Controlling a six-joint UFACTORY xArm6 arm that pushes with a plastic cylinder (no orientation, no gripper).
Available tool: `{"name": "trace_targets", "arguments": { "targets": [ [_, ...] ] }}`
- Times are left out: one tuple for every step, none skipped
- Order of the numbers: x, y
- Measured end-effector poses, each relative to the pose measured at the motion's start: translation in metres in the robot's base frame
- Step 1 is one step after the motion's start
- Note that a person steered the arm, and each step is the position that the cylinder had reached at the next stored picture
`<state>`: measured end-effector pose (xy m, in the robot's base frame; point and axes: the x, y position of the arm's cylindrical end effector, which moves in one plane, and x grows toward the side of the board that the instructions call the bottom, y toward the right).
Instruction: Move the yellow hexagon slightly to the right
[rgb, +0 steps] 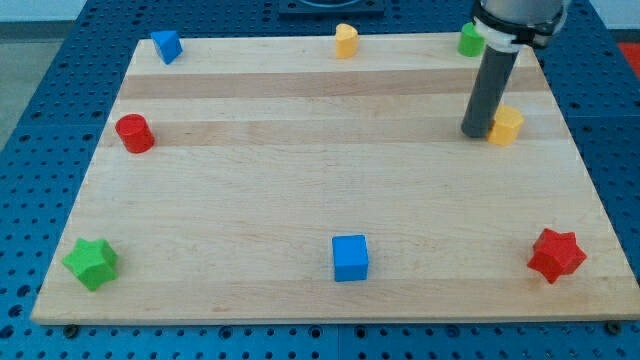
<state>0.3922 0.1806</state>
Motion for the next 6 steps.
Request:
{"name": "trace_targets", "arguments": {
  "targets": [
    [0.001, 0.008],
    [-0.003, 0.007],
    [-0.023, 0.007],
    [-0.018, 0.019],
    [-0.011, 0.019],
    [-0.011, 0.014]
  ]
}}
